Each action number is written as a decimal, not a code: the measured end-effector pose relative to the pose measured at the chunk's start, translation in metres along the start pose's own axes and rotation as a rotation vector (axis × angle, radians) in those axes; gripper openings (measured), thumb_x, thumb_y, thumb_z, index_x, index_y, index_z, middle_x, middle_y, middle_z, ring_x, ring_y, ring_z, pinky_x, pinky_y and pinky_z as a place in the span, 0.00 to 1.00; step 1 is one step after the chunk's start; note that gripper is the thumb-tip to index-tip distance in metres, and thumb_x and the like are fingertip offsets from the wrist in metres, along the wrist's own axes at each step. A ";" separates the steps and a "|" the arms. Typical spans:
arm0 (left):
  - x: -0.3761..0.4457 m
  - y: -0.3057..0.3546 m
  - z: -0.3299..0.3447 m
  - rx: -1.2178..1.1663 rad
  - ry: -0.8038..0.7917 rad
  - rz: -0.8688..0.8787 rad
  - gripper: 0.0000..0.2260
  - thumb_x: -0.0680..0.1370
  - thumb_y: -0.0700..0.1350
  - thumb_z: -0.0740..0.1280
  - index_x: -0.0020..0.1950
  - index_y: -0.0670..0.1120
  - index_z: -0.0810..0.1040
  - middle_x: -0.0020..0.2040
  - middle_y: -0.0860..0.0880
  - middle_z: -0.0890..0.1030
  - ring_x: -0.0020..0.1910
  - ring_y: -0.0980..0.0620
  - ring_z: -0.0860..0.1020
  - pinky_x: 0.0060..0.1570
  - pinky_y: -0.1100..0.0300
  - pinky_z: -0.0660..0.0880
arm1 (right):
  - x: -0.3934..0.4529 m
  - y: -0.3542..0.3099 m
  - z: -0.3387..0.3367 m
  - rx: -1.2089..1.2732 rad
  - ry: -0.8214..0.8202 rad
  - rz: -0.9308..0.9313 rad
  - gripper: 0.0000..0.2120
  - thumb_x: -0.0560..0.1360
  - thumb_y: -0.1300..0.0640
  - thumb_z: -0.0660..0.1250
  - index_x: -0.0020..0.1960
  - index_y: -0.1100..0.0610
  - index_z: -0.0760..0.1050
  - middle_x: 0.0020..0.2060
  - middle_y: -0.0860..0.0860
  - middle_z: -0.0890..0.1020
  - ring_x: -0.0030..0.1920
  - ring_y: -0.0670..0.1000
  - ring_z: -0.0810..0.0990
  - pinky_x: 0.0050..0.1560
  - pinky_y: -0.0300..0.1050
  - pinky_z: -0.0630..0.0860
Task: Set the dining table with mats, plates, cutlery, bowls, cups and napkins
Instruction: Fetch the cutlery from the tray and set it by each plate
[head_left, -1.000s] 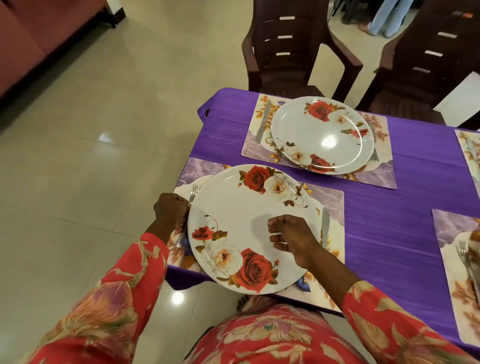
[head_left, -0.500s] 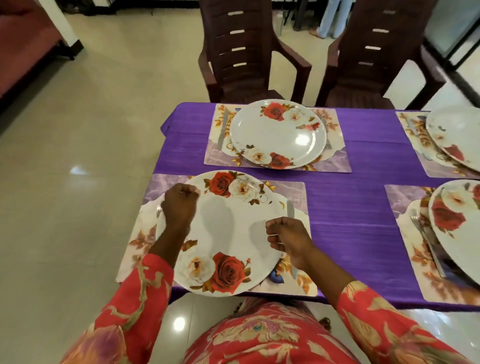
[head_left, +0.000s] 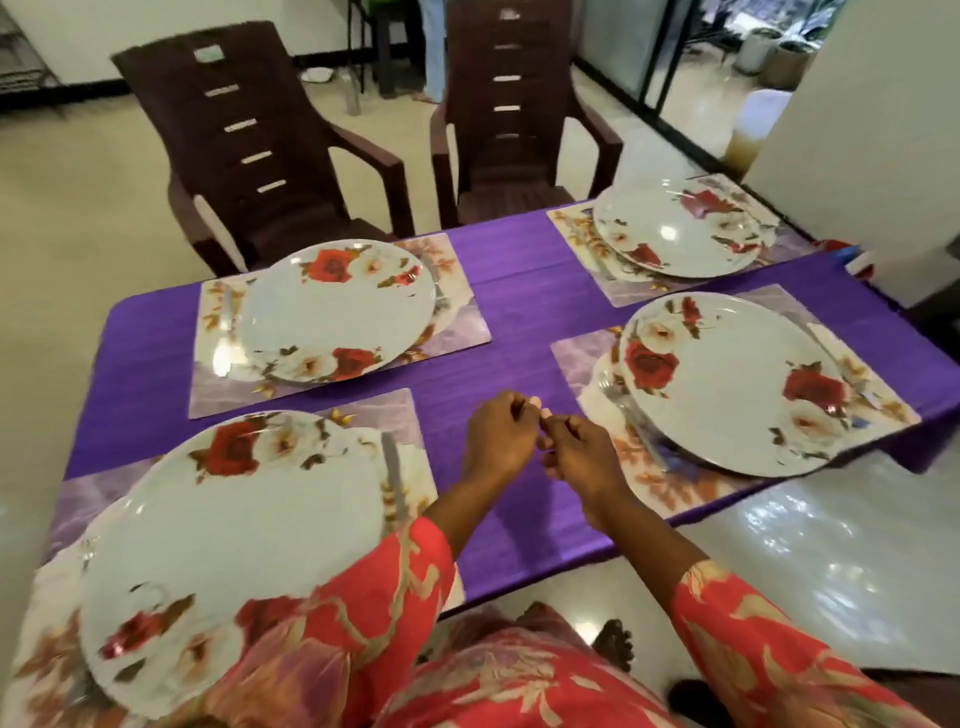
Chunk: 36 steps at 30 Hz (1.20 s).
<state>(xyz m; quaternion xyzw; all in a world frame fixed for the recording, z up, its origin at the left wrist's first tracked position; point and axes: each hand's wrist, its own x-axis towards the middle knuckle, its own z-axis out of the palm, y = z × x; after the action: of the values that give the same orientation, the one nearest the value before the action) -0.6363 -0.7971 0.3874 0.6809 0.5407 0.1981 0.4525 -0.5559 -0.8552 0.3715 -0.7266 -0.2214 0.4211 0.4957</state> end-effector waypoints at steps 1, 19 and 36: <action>0.005 0.012 0.015 0.018 -0.015 0.020 0.10 0.80 0.45 0.61 0.45 0.41 0.77 0.46 0.41 0.82 0.49 0.43 0.78 0.42 0.56 0.65 | 0.006 -0.001 -0.016 -0.018 0.023 -0.020 0.13 0.78 0.53 0.63 0.35 0.53 0.73 0.30 0.51 0.76 0.29 0.49 0.72 0.34 0.45 0.68; 0.019 0.207 0.293 0.180 -0.219 0.326 0.10 0.80 0.43 0.58 0.50 0.39 0.77 0.51 0.42 0.80 0.52 0.45 0.77 0.44 0.61 0.65 | 0.076 0.010 -0.342 -0.252 0.575 -0.129 0.07 0.77 0.60 0.61 0.46 0.60 0.77 0.42 0.53 0.81 0.45 0.51 0.77 0.46 0.46 0.72; 0.005 0.314 0.567 0.395 -0.602 0.688 0.11 0.80 0.42 0.56 0.53 0.38 0.75 0.52 0.39 0.78 0.52 0.40 0.76 0.51 0.50 0.73 | 0.078 0.086 -0.582 -0.553 0.849 0.165 0.10 0.77 0.57 0.60 0.48 0.62 0.78 0.46 0.59 0.80 0.48 0.58 0.77 0.40 0.43 0.67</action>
<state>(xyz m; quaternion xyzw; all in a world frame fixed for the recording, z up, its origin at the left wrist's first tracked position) -0.0296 -1.0222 0.3567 0.9195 0.1572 0.0243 0.3594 -0.0377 -1.1433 0.3521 -0.9526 -0.0456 0.0523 0.2962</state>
